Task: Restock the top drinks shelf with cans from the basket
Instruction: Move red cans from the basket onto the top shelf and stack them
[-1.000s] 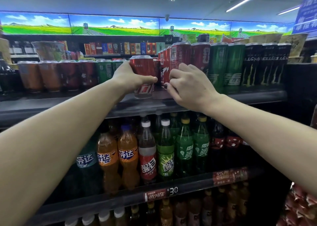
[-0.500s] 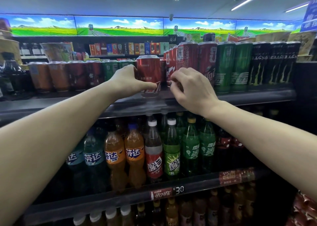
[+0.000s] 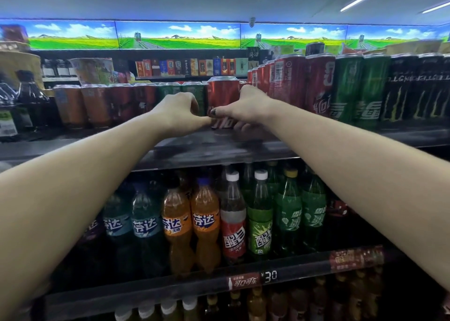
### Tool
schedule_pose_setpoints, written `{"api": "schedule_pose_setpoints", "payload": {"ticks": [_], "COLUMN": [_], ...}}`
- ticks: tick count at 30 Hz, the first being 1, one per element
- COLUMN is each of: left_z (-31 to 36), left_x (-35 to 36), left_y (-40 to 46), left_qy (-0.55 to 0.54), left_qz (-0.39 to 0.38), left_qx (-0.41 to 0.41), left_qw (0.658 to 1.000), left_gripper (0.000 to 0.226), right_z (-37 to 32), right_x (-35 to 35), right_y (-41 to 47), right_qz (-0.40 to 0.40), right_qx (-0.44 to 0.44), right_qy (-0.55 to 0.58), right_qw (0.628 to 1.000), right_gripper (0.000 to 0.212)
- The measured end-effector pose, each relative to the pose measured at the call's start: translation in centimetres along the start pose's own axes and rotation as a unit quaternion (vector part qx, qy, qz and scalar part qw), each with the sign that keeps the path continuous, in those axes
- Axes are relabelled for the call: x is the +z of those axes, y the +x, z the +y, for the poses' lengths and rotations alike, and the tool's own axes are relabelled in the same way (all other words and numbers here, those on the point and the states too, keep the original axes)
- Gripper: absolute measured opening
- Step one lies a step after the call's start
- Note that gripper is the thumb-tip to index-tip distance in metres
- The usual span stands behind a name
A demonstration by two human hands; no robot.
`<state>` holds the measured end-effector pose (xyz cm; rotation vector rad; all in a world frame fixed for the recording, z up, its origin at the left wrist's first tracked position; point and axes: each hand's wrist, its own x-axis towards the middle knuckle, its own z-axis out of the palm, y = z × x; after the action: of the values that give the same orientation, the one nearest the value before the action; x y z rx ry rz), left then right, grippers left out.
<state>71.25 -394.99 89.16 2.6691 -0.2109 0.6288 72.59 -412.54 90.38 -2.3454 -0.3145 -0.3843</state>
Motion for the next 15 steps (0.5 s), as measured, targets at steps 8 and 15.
{"api": "schedule_pose_setpoints", "payload": {"ticks": [8,15], "left_z": [-1.4,-1.5], "left_x": [1.2,1.3], "left_y": [0.4,0.9], "left_qy": [-0.028,-0.024], "left_qz": [-0.015,-0.030], "left_qx": [-0.023,-0.024], "left_qw": [0.999,0.999], "left_gripper": [0.035,0.030], "right_z": [0.6,0.8], "right_x": [2.0,2.5], "right_y": [4.8,5.3], "right_qz": [0.120,0.030], "right_qx": [0.049,0.010], "right_qy": [-0.101,-0.221], "right_qw": [0.986,0.975], "right_gripper": [0.051,0.010]}}
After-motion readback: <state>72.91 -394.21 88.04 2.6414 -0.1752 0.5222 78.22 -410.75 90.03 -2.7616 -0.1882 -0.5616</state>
